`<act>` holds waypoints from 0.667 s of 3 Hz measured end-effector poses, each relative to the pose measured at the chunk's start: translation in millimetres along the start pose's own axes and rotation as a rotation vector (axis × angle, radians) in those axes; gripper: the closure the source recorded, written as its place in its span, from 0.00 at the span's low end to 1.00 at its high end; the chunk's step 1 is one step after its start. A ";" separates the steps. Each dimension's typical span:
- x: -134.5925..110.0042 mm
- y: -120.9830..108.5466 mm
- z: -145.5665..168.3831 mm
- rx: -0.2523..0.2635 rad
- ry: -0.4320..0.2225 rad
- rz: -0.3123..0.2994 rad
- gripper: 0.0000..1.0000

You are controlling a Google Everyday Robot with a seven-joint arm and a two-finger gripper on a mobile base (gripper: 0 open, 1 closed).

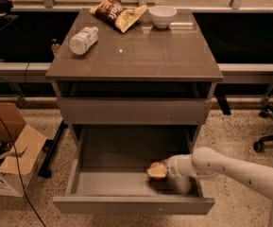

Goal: Place apple into middle drawer

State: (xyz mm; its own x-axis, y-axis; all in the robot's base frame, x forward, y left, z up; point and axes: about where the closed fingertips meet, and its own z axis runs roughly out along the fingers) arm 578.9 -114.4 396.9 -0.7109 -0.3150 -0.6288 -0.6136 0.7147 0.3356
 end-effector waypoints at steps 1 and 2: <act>-0.4 1.7 0.7 -0.004 0.000 -0.002 0.27; -0.1 3.3 2.4 -0.007 0.001 -0.003 0.04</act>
Offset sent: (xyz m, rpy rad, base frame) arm -0.0006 0.0018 0.0003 0.0020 -0.0001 0.0040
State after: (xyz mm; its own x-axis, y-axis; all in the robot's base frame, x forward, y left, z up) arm 577.8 -110.6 396.5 -0.7096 -0.3178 -0.6288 -0.6181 0.7092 0.3391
